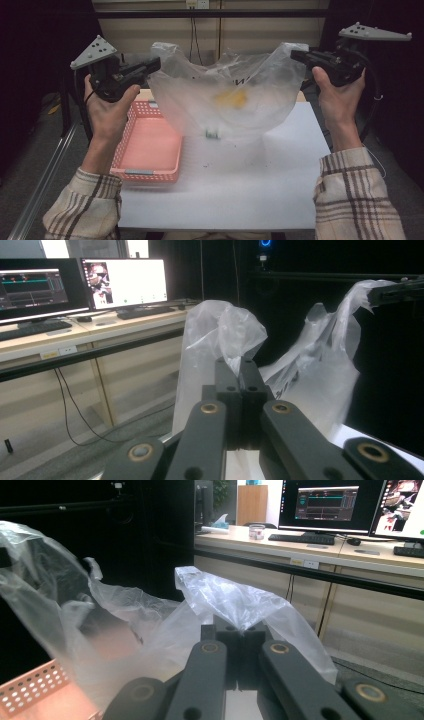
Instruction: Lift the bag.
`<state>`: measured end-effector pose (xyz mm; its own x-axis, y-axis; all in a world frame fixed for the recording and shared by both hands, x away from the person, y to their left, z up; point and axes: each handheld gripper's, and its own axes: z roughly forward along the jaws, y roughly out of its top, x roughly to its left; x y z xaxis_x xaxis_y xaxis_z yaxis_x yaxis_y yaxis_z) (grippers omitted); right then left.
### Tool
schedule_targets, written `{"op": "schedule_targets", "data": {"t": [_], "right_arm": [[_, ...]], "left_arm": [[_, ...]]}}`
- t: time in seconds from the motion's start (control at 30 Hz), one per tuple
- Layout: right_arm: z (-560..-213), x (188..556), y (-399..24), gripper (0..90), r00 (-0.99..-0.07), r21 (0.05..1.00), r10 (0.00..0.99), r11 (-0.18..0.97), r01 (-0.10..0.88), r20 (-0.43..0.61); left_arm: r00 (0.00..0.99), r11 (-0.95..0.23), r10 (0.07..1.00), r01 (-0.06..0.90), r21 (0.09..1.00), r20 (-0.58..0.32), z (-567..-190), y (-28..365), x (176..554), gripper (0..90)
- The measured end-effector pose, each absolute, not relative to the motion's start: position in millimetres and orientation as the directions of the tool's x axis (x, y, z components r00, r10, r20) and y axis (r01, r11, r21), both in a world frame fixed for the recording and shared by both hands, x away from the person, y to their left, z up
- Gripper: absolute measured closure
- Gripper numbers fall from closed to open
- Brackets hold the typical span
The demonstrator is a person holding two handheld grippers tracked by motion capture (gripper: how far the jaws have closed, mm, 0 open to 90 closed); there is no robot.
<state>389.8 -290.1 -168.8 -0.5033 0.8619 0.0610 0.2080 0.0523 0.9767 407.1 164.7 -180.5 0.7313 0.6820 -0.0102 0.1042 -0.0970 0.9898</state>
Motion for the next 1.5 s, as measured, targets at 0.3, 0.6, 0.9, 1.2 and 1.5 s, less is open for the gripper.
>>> {"op": "schedule_targets", "data": {"t": [0.3, 0.6, 0.9, 1.2, 1.5], "right_arm": [[-157.9, 405.2, -292.3, 90.0, -0.480, 0.975, 0.875, 0.044, 0.217, 0.067], [-148.9, 409.5, -297.3, 90.0, -0.467, 0.979, 0.882, 0.039, 0.201, 0.061], [-221.3, 415.5, -305.3, 90.0, -0.450, 0.948, 0.888, 0.060, 0.313, 0.092], [-279.5, 413.2, -311.8, 90.0, -0.437, 0.918, 0.892, 0.072, 0.389, 0.116], [-311.3, 415.8, -324.4, 90.0, -0.392, 0.886, 0.912, 0.080, 0.457, 0.119]], "left_arm": [[0.720, -0.097, 0.693, 0.119, 0.988, -0.019, -176.2, 160.8, 415.6, 90.0], [0.708, -0.114, 0.706, 0.123, 0.986, -0.007, -167.5, 156.1, 419.2, 90.0], [0.714, -0.161, 0.700, 0.188, 0.969, -0.023, -217.6, 142.8, 433.6, 90.0], [0.709, -0.208, 0.704, 0.260, 0.943, -0.041, -267.6, 134.1, 440.8, 90.0], [0.709, -0.202, 0.699, 0.324, 0.924, -0.095, -298.9, 135.7, 448.5, 90.0]]}}
